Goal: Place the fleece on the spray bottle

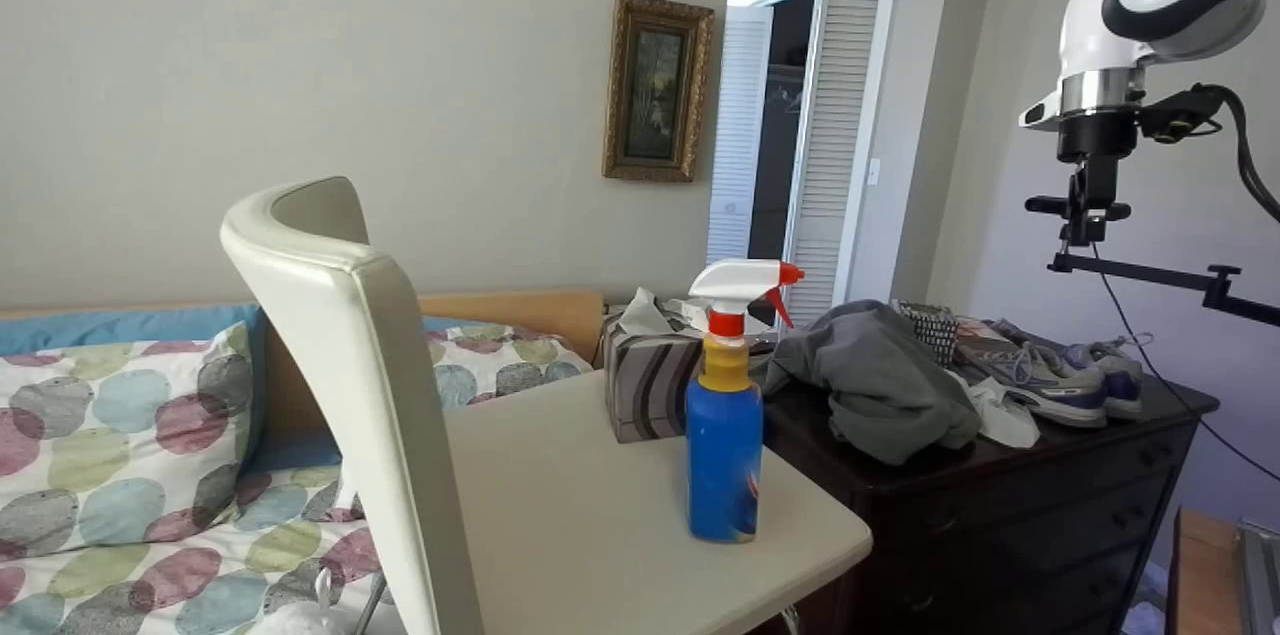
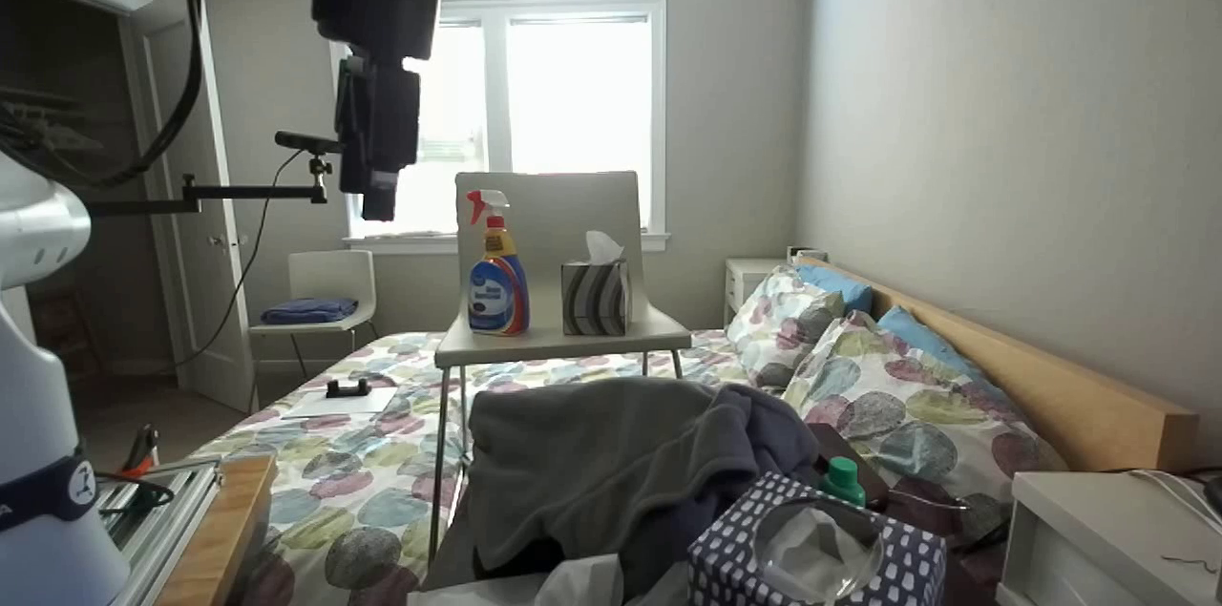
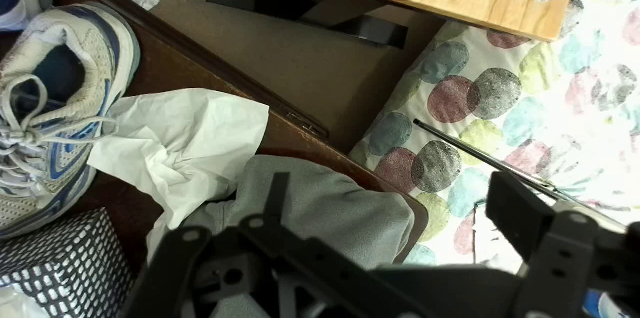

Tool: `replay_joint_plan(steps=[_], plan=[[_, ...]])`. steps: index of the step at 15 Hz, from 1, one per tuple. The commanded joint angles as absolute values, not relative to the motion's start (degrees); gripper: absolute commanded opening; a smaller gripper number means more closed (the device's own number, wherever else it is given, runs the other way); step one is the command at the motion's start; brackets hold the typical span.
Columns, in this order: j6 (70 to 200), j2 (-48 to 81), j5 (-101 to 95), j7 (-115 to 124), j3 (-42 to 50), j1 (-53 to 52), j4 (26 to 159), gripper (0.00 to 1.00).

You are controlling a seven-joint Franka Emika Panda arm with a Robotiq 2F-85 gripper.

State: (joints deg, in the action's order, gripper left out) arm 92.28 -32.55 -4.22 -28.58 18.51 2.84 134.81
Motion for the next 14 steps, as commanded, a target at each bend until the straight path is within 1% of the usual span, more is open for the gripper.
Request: replay_joint_plan(steps=[1,4,7,11,14], plan=[[92.2,-32.4,-3.8,-29.0,17.8,3.8,134.7,1.0],[92.2,-32.4,-3.8,-29.0,17.8,3.8,134.7,1.0],[92.9,-28.0,-3.1,-26.8,17.5,3.6,133.4,1.0],[101.2,-21.2,-0.7,-17.2,14.7,3.7,133.5,1.0],[109.9,-14.2,1.9,-7.3,11.5,3.7,132.5,1.0]])
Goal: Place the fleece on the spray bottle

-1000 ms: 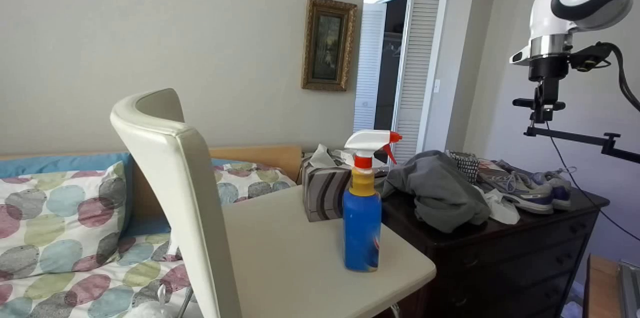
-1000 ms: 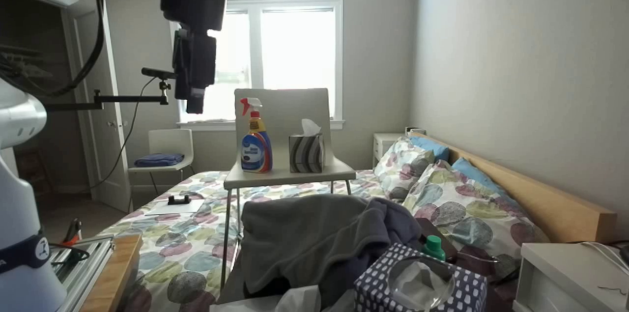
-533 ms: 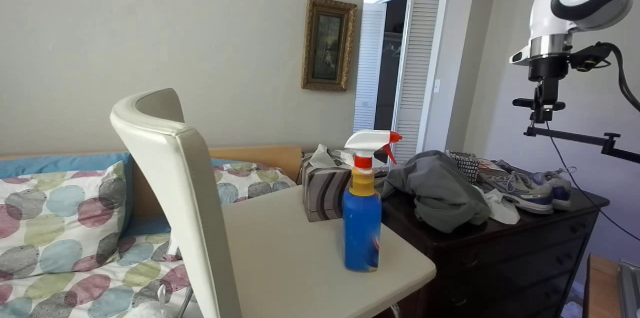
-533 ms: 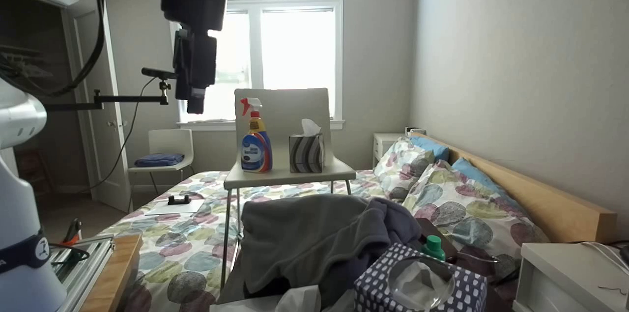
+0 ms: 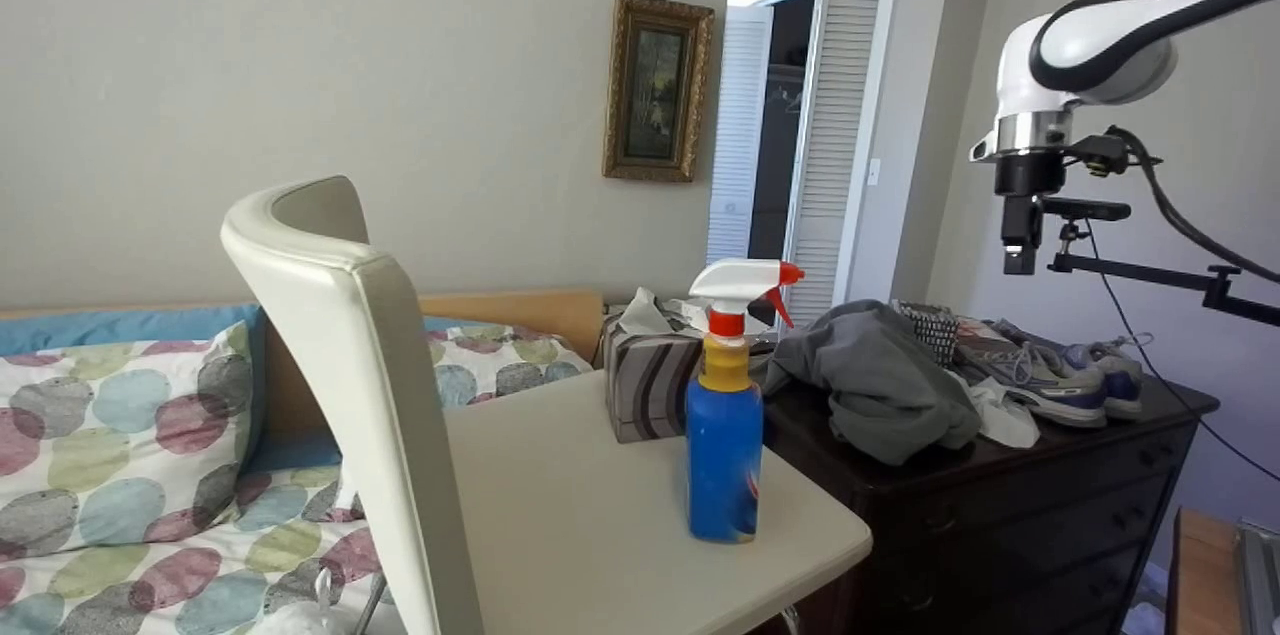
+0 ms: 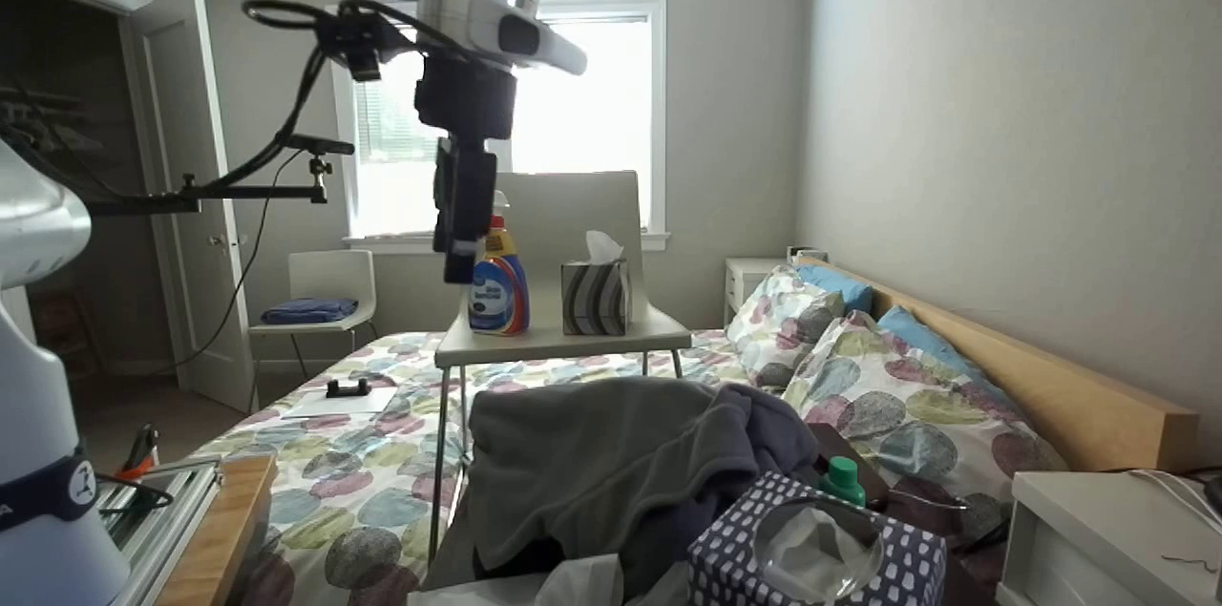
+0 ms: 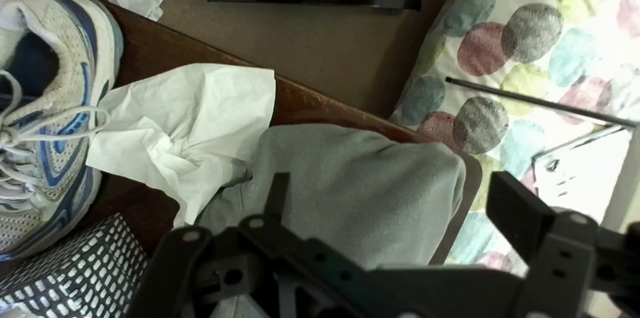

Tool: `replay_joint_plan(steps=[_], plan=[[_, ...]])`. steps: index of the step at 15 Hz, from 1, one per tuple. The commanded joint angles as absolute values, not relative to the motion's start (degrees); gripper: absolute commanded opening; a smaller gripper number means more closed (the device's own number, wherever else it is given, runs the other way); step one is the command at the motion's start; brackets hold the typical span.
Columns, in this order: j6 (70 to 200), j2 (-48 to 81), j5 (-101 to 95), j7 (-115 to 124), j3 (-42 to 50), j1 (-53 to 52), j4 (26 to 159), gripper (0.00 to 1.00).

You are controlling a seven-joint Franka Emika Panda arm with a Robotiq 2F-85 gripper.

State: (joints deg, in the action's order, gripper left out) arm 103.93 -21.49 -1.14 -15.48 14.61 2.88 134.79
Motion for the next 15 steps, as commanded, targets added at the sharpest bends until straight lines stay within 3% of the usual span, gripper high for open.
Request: replay_joint_plan(steps=[1,7,15], plan=[[112.7,-12.2,2.6,-4.2,10.5,3.8,132.2,1.0],[129.7,-0.9,4.1,15.3,6.4,4.0,129.8,1.0],[145.3,7.2,-4.5,39.7,8.0,3.1,129.3,1.0]])
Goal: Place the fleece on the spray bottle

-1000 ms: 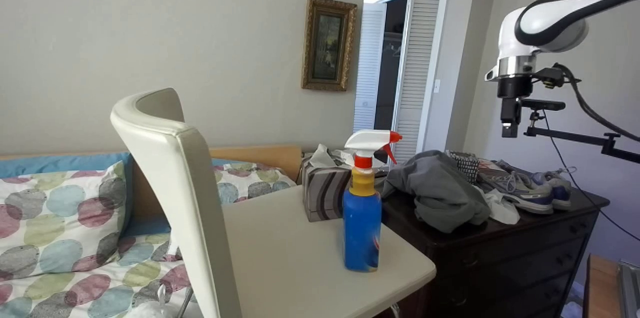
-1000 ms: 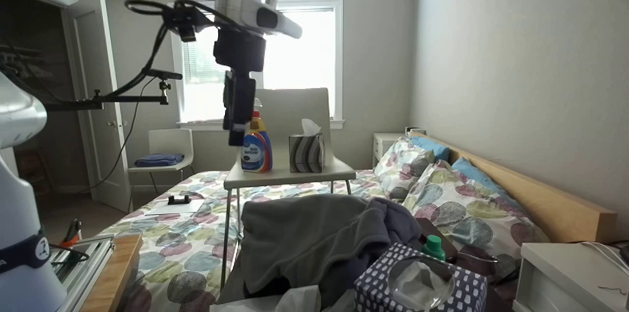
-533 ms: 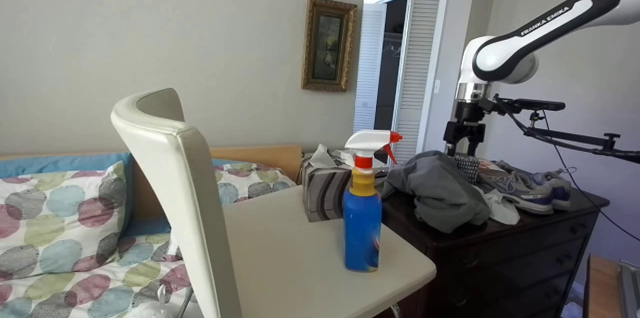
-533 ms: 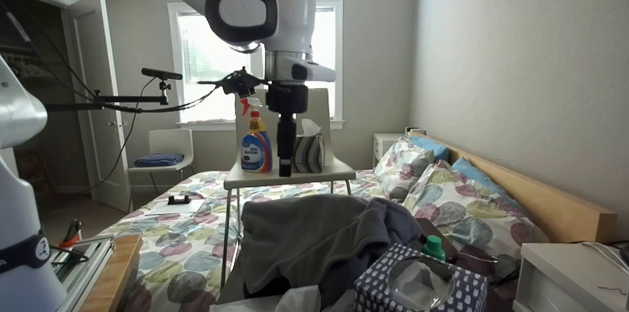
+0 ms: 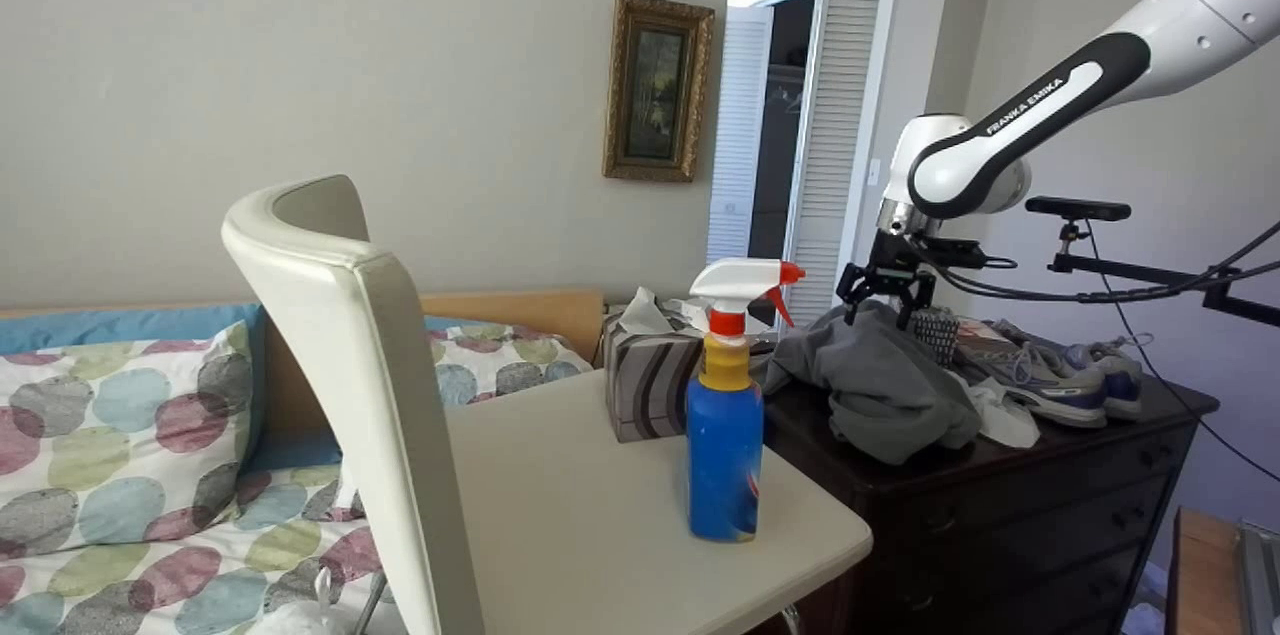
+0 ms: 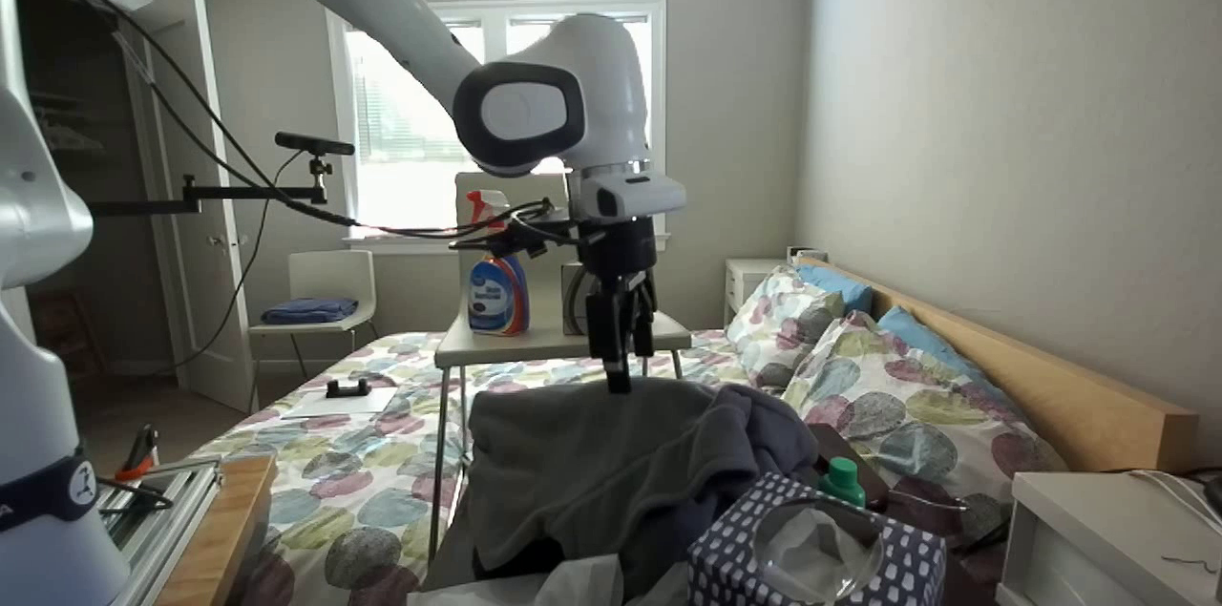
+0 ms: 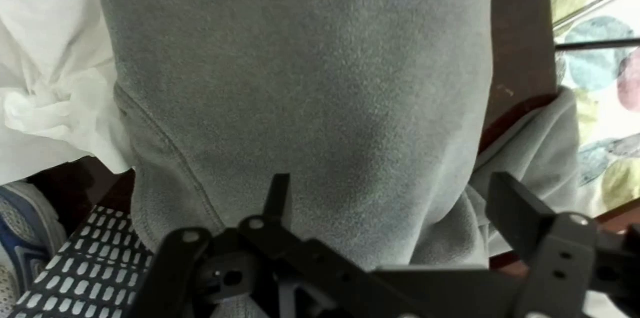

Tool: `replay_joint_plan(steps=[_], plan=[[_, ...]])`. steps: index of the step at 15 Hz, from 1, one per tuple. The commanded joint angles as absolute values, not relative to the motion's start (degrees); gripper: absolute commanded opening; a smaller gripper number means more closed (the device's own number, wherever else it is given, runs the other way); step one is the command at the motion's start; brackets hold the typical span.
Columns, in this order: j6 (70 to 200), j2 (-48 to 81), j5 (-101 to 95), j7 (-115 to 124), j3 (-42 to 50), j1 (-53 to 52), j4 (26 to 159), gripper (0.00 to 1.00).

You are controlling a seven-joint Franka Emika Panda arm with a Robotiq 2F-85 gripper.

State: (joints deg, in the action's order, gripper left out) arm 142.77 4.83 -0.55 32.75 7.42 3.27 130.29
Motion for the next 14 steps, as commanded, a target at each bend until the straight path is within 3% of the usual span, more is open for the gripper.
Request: replay_joint_plan(steps=[1,14], plan=[[143.7,5.6,-1.8,35.1,7.5,3.4,130.2,1.0],[146.4,8.0,-0.3,41.0,7.1,2.6,130.2,1.0]])
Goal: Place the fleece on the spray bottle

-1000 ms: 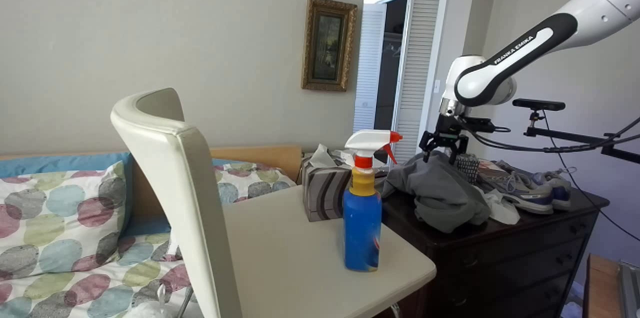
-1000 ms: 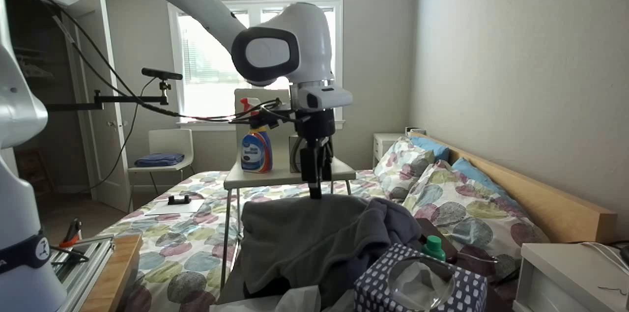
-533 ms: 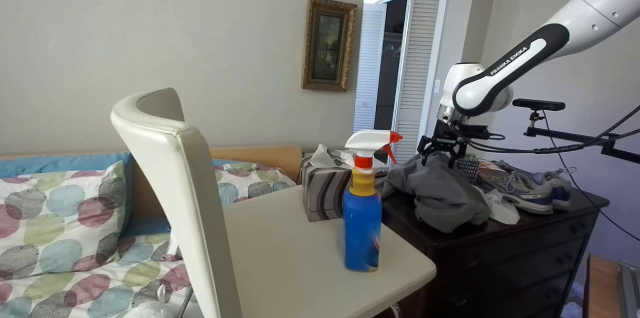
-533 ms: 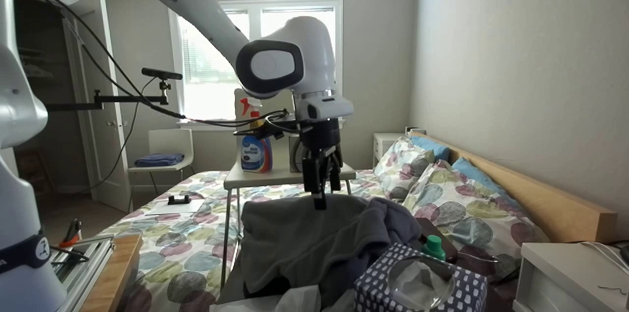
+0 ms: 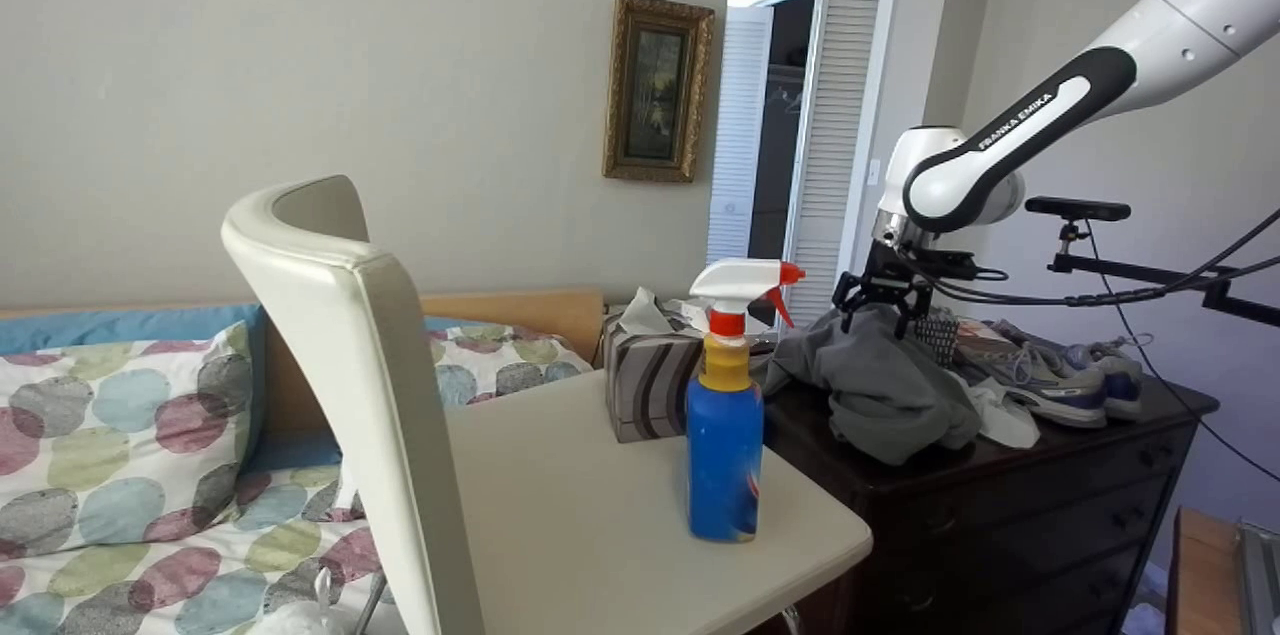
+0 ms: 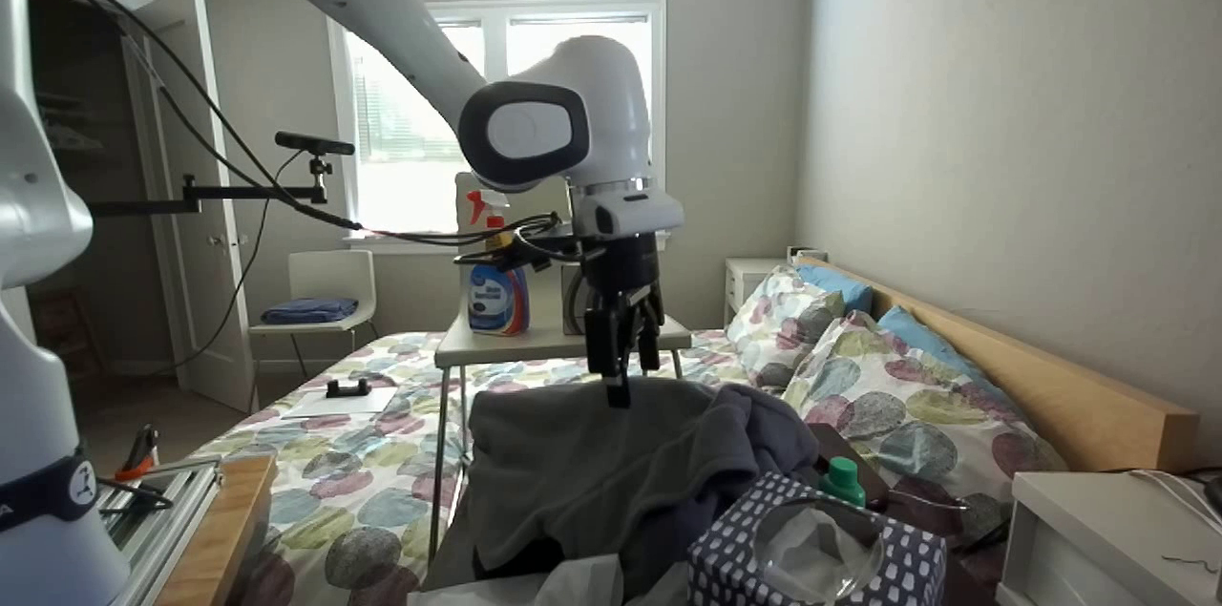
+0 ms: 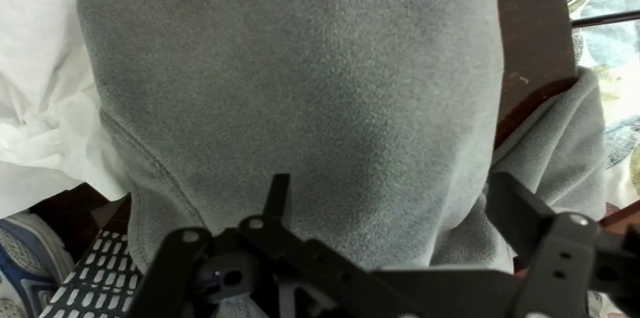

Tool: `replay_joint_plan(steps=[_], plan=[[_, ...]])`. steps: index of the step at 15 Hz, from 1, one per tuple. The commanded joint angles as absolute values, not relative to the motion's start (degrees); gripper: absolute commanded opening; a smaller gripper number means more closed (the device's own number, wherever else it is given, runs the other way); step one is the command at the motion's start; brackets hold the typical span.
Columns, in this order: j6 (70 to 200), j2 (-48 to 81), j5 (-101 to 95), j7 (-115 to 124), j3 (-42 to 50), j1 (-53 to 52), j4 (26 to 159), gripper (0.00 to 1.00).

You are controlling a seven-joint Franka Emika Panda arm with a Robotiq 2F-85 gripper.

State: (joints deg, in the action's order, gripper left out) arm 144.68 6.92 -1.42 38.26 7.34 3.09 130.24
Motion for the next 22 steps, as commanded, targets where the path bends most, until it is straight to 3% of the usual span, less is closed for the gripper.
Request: replay_joint_plan(steps=[1,2,12,18,22], plan=[[146.5,8.3,-1.1,42.7,7.3,2.4,130.1,0.75],[145.9,8.8,-2.5,44.7,7.7,2.2,129.8,0.74],[143.6,7.4,-6.4,55.4,8.3,0.7,131.1,0.03],[139.1,0.5,-8.5,58.2,7.5,1.2,133.3,0.01],[138.9,-9.3,2.6,48.5,5.3,1.8,136.0,0.01]])
